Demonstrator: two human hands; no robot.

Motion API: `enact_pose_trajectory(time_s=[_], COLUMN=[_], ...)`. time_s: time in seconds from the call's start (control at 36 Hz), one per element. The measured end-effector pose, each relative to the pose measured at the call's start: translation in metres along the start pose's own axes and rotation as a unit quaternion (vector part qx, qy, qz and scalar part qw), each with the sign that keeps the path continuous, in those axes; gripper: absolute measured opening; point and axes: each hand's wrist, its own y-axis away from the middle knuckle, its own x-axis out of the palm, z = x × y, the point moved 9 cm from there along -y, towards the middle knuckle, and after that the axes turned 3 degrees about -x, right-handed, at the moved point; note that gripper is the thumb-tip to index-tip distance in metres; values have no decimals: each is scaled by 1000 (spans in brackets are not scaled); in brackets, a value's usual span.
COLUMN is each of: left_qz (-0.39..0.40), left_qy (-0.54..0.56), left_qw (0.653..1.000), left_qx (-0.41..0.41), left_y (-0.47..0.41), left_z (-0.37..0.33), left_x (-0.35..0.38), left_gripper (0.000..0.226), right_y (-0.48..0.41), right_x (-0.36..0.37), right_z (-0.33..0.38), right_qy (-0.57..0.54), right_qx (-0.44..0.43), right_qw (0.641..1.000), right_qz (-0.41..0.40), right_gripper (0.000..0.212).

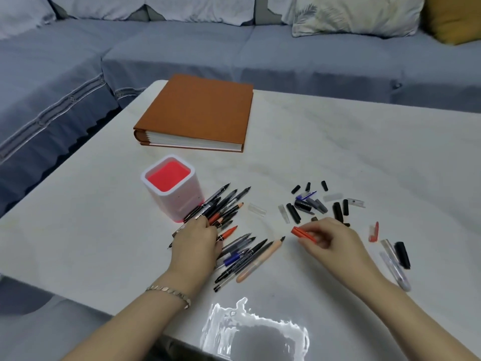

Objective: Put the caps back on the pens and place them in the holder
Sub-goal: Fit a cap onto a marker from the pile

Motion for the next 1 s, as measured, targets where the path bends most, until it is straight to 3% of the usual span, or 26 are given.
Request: enact_pose_trajectory(time_s=[0.08, 0.14, 0.19, 0.28, 0.33, 0.36, 0.56, 1.0], left_qz=[-52, -98, -89, 5, 66, 87, 107, 114], left_qy=[26, 106, 237, 487, 575, 586, 578, 505], left_qw=[998, 989, 965, 867, 806, 795, 807, 855], left_qx=[-8, -36, -63, -104, -127, -130, -62, 24], left_y=[-2, -1, 0, 2, 5, 7, 7, 4], left_z=[-6, -10, -17, -41, -58, -64, -87, -112], left_x=[-12, -27, -32, -19, -5, 2, 13, -4], left_gripper=[25, 17, 12, 9, 9, 8, 9, 13], right_y=[4, 6, 10, 15, 16, 16, 18, 21], right_x=[1, 6, 14, 24, 21, 17, -27, -52], right_z=[-8, -16, -23, -29, -30, -30, -34, -27], right_qy=[-14, -40, -112, -226, -264, -271, -281, -189], right_qx=[28, 57, 94, 140, 145, 140, 119, 56], right_qw=[1000, 998, 989, 964, 953, 951, 944, 978], right_qz=[1, 8, 12, 0, -29, -48, -124, -69], right_gripper=[27, 19, 11, 9, 9, 10, 23, 18])
